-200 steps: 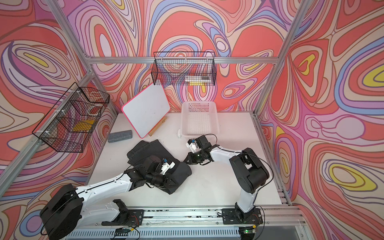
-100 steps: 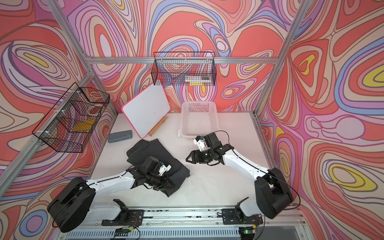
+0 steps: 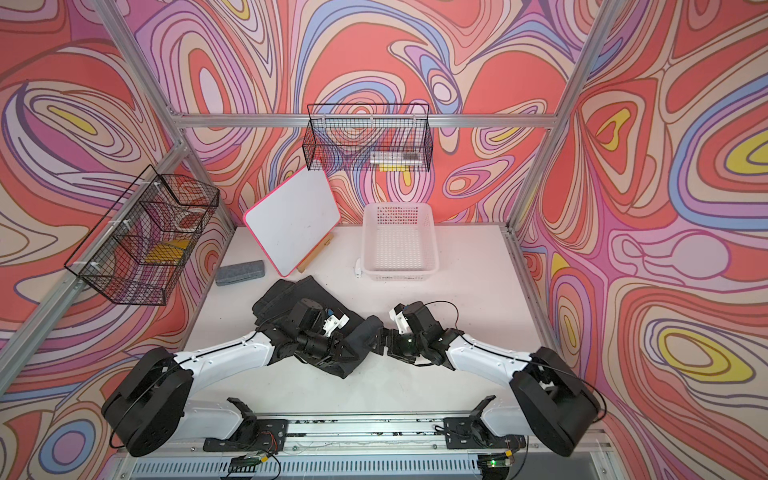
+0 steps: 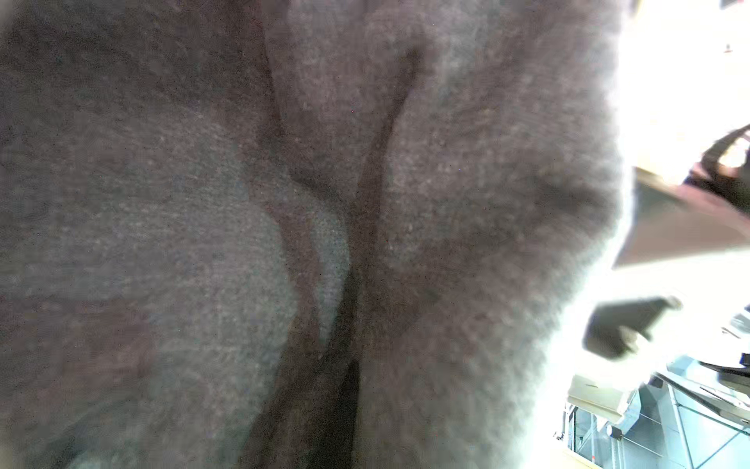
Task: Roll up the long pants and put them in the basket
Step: Roll the long pant at the center of the board.
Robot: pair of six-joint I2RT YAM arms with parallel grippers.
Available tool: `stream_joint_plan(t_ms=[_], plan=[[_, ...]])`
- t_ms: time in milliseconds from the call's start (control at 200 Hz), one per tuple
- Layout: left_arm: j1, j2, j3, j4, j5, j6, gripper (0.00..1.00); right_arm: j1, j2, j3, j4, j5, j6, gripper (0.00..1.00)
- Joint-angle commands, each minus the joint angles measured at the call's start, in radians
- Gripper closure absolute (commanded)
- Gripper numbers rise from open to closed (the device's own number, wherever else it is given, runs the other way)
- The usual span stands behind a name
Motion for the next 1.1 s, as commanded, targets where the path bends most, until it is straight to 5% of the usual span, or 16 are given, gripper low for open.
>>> stream_joint_plan(t_ms=[0, 496, 716, 766, 921, 1017, 1092], plan=[[0.007, 0.004, 0.011, -0.012, 0.032, 0.005, 1.0, 0.019, 0.101, -0.014, 0.313, 0.052, 0.171, 0.02], [0.007, 0.049, -0.002, 0.027, 0.014, 0.017, 1.0, 0.077, 0.256, 0.03, 0.57, 0.124, 0.356, 0.03], [0.006, 0.03, -0.004, -0.065, -0.027, 0.056, 1.0, 0.076, 0.289, 0.056, 0.445, 0.194, 0.39, 0.4], [0.011, 0.023, -0.004, -0.104, -0.053, 0.068, 1.0, 0.075, 0.273, 0.093, 0.299, 0.21, 0.373, 0.61], [0.061, -0.034, -0.006, -0.266, -0.151, 0.079, 1.0, 0.066, 0.222, 0.287, -0.157, 0.286, 0.262, 0.86], [0.067, -0.099, 0.053, -0.446, -0.295, 0.15, 0.91, 0.064, 0.262, 0.468, -0.517, 0.341, 0.185, 0.99], [0.066, -0.14, 0.111, -0.574, -0.421, 0.216, 0.68, 0.062, 0.301, 0.545, -0.662, 0.356, 0.162, 1.0]])
